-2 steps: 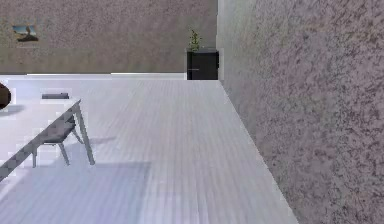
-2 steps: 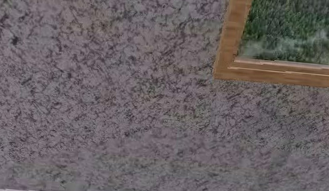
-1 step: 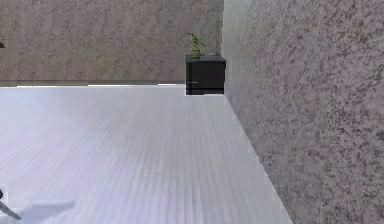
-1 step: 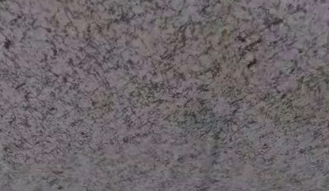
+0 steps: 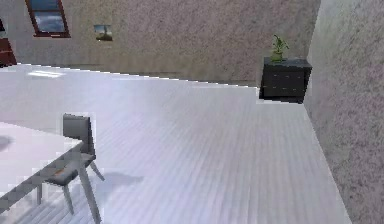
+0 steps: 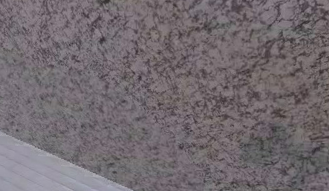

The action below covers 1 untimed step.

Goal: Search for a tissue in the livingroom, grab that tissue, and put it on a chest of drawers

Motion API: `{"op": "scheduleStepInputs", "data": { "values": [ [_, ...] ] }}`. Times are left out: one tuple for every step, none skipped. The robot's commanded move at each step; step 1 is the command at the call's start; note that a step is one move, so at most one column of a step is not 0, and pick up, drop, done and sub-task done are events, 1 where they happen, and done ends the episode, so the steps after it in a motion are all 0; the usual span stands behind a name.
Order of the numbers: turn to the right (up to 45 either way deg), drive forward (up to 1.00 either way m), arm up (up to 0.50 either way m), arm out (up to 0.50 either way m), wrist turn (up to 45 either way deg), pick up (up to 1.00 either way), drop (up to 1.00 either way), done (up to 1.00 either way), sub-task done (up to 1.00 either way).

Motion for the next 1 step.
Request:
{"op": "scheduleStepInputs", "data": {
  "values": [
    [0.0,0.05,0.0,0.0,0.0,0.0,0.0,0.0,0.0]
  ]
}}
